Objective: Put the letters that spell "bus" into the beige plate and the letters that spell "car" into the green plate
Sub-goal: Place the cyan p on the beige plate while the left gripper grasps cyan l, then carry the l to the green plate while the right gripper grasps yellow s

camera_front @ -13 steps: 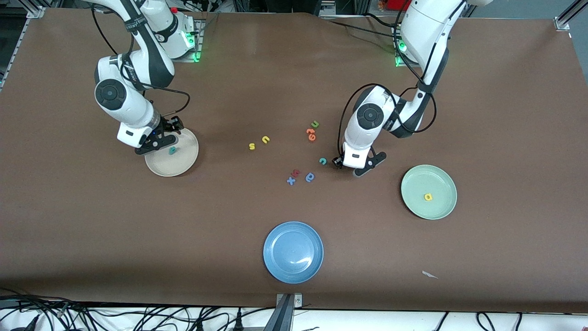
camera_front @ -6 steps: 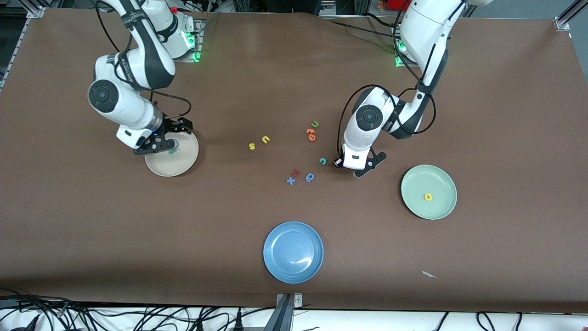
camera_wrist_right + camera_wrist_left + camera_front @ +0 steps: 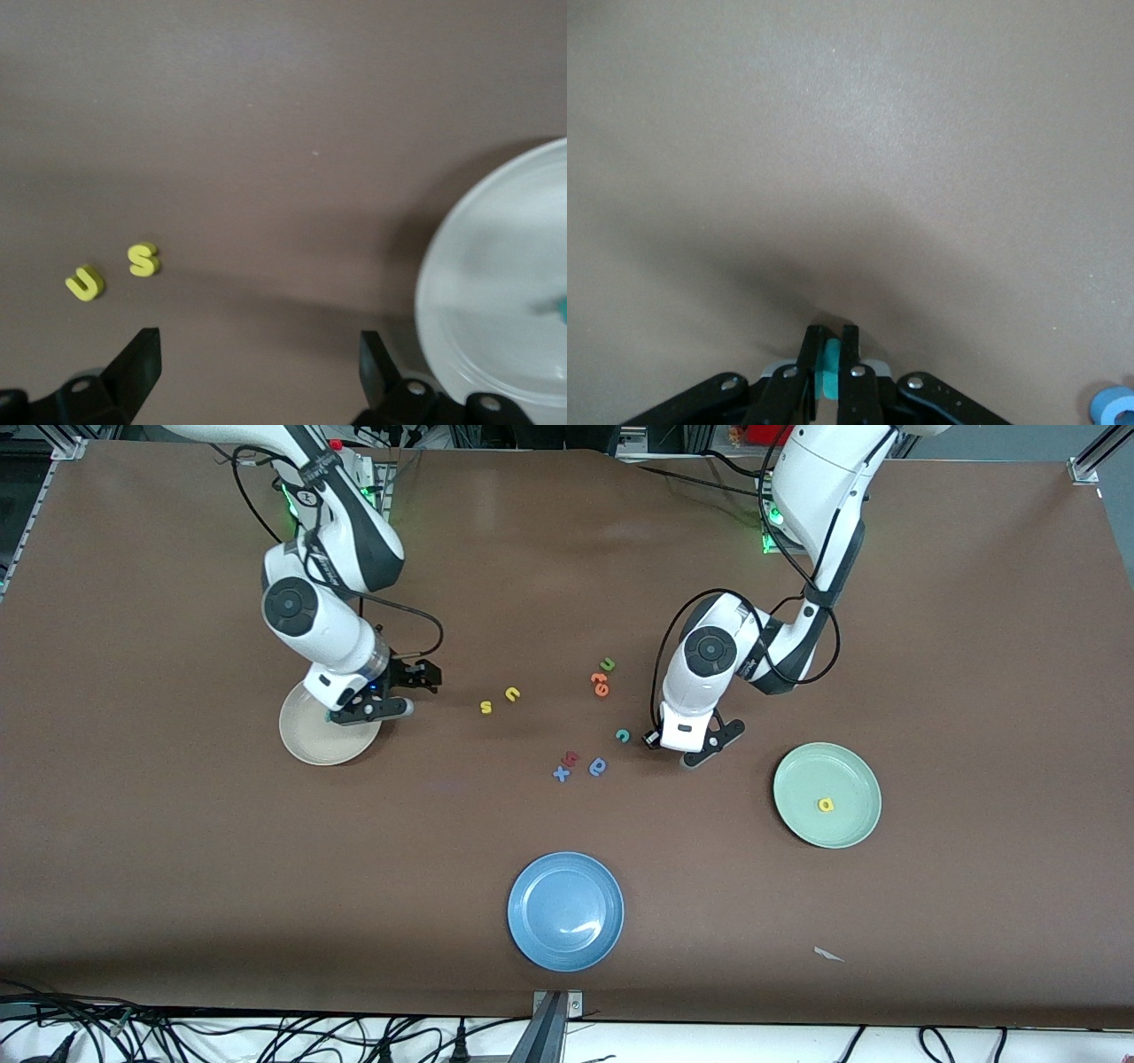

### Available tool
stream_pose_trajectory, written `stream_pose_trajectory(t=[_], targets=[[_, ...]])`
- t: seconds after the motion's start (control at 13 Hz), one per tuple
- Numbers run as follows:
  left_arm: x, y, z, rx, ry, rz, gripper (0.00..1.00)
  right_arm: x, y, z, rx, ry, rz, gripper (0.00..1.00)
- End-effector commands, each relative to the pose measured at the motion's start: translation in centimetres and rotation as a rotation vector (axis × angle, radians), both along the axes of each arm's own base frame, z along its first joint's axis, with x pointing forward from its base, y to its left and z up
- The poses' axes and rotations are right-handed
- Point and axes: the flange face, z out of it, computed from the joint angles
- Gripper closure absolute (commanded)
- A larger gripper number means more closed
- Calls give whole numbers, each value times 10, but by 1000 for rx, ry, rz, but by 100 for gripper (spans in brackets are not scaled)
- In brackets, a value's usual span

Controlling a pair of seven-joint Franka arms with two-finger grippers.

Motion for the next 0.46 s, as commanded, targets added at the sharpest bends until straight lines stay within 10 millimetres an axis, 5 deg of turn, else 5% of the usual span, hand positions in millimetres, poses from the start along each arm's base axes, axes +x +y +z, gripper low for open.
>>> stream_pose_trajectory(t=[0.0, 0.39], targets=[[11, -3, 3, 29, -6, -6, 100, 0, 30, -20, -11, -36, 1, 1], [56, 22, 46, 114, 88, -144, 100, -16, 98, -43, -76, -59, -36, 1]])
